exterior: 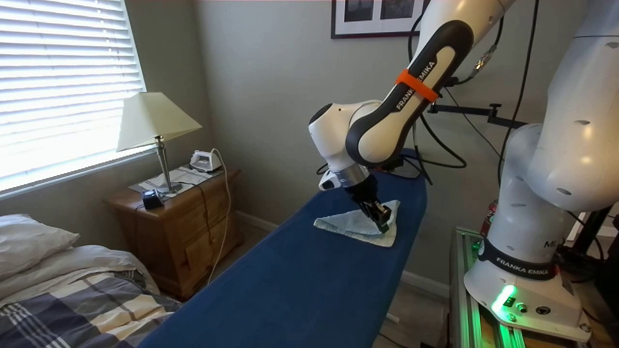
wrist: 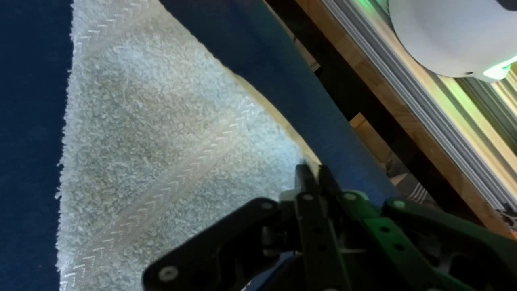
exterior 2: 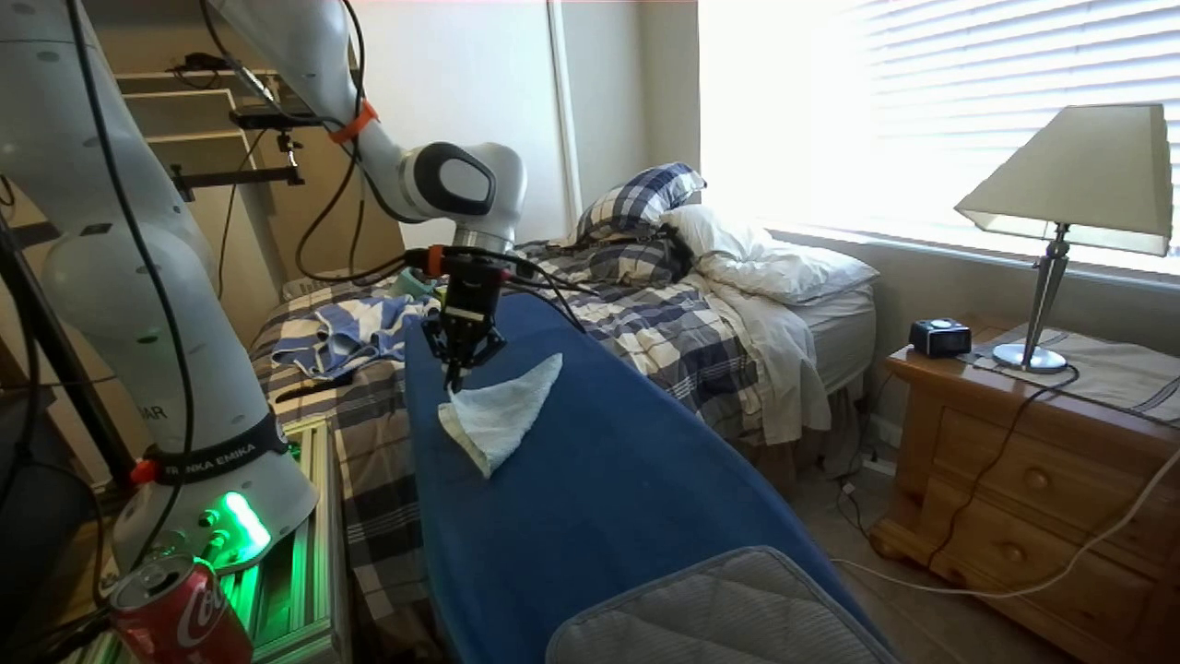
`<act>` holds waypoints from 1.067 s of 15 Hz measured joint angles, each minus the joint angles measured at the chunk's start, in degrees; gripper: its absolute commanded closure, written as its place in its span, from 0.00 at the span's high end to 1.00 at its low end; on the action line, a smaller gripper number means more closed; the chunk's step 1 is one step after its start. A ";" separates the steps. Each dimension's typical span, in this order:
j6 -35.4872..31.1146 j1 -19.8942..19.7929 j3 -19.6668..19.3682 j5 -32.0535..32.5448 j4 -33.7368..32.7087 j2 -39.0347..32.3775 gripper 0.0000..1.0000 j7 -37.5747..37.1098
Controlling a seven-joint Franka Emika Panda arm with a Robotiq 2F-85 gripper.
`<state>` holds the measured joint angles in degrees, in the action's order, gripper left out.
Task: Fold the light blue cloth into a triangular shape
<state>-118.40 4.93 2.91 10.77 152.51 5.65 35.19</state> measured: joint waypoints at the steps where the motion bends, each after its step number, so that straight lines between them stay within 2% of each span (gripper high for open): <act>1: 0.00 0.00 0.00 -0.08 0.12 0.00 0.44 0.00; 9: -0.01 -0.10 -0.47 -0.24 -0.15 3.86 0.98 -0.04; 16: -1.05 -1.01 -2.14 1.93 -2.44 12.34 1.00 -2.60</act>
<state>-119.45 3.92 0.78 12.70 150.07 18.00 32.59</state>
